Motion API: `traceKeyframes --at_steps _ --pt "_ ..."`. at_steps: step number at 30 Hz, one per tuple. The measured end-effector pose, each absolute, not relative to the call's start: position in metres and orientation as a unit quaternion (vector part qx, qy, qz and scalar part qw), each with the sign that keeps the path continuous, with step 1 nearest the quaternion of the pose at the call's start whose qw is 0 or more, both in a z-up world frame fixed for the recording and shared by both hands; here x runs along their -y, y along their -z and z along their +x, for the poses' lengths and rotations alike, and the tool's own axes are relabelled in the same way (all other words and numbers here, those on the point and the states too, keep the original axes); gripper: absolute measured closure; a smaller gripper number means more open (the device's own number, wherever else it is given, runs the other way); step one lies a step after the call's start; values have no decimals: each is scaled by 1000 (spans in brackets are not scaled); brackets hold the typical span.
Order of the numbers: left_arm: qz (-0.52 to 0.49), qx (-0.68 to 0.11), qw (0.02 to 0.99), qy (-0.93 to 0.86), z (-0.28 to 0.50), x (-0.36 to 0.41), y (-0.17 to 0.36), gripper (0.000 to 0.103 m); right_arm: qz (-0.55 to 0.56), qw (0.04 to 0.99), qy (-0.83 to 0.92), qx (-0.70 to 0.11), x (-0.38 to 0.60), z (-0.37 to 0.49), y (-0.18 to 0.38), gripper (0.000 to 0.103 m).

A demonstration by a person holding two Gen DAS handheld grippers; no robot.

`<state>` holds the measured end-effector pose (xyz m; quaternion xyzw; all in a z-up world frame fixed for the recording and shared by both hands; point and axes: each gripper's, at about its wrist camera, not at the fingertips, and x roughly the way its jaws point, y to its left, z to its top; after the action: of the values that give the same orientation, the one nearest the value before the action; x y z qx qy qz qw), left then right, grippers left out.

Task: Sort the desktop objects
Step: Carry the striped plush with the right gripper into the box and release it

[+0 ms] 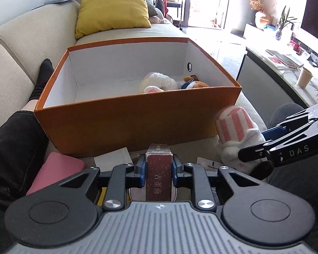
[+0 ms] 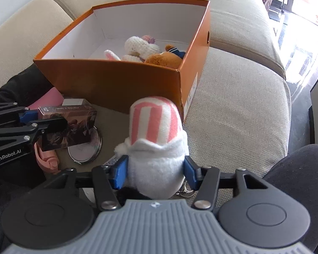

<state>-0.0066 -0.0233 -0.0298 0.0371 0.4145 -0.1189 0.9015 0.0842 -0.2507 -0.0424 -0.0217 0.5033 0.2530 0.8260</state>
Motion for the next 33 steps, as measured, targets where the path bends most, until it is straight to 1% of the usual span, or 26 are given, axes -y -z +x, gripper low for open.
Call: traceKeyframes --at_steps 7,12,16,19,23,28,33 --pt "0 -406 905 132 -8 7 -13 77 29 818 -314 -482 254 81 -7 47" --pt "-1 -377 916 135 -6 -2 -53 78 57 825 -349 -440 245 88 -51 47" --pt "2 -344 931 122 9 -13 -84 77 77 838 -362 -401 229 108 -81 47" --pt "10 -324 940 105 30 -19 -101 77 102 839 -369 -388 212 135 -91 47" --pt "5 -331 940 86 67 -29 -101 78 132 826 -363 -412 182 176 -77 47" --pt "21 -386 919 77 108 -36 -71 78 131 786 -344 -496 148 214 -30 47" --pt "39 -424 901 86 127 -35 -42 78 130 755 -320 -558 133 234 11 47"
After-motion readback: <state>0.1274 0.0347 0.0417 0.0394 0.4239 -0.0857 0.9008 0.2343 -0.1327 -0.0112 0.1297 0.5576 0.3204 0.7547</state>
